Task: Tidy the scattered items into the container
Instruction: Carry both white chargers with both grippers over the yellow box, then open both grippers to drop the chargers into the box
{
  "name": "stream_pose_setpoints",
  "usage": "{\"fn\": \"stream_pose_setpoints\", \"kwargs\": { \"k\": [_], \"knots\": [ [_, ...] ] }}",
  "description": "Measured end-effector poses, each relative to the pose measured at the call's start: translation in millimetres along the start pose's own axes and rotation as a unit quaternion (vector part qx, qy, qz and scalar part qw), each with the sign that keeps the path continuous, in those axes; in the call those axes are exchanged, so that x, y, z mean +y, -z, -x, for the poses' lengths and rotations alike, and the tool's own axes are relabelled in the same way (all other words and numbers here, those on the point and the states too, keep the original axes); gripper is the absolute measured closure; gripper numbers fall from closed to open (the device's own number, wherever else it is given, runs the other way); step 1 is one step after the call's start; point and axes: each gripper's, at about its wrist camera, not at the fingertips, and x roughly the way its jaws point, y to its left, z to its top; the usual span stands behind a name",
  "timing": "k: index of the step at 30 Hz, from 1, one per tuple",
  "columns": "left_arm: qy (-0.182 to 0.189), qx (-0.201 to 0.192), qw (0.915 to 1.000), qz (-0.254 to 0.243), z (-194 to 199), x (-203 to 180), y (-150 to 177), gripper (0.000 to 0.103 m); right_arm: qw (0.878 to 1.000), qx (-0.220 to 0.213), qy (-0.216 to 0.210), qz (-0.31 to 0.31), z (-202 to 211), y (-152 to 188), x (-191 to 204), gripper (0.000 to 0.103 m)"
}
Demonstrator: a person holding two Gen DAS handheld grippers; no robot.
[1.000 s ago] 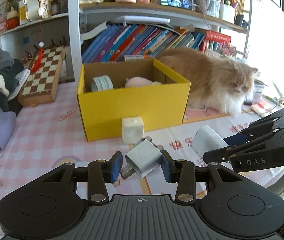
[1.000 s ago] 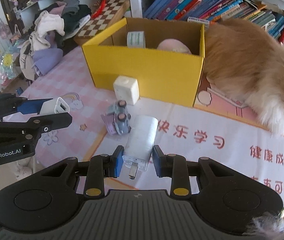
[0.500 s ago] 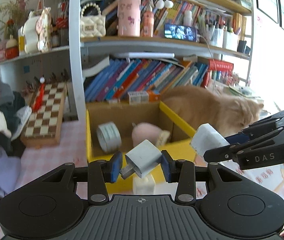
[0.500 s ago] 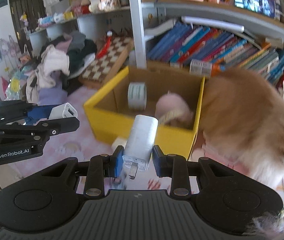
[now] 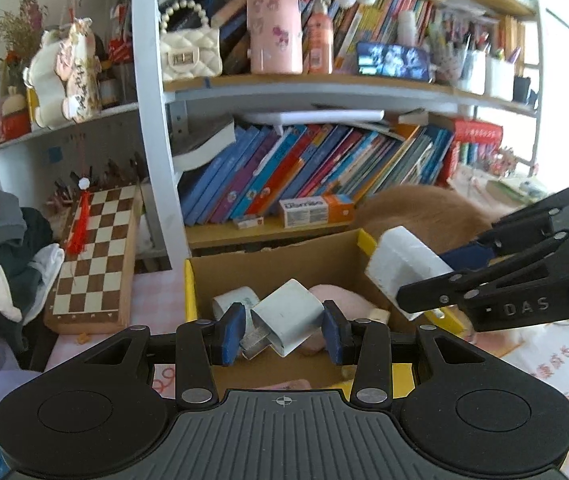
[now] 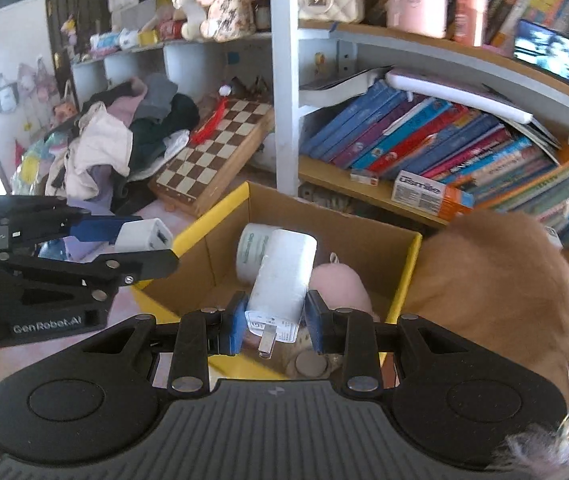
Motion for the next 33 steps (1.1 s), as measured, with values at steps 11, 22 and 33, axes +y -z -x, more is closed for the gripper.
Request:
{"fn": "stream_pose_setpoints", "kwargs": {
  "k": [11,22,33],
  "knots": [
    [-0.018,0.086,0.9954,-0.038,-64.6,-2.8,8.7,0.064,0.996,0.068,-0.030,0.046,-85.6,-14.2,-14.8,0.074],
    [-0.013,0.144,0.9880,-0.056,-97.8,1.9,14.5,0.063,0.984,0.142,-0.058,0.094,-139.1,-6.3,-21.5,0.074],
    [-0.008,0.172,0.9838,-0.052,-113.5,7.2,18.7,0.063,0.974,0.188,-0.075,0.104,-166.8,-0.8,-22.8,0.078]
  ]
}}
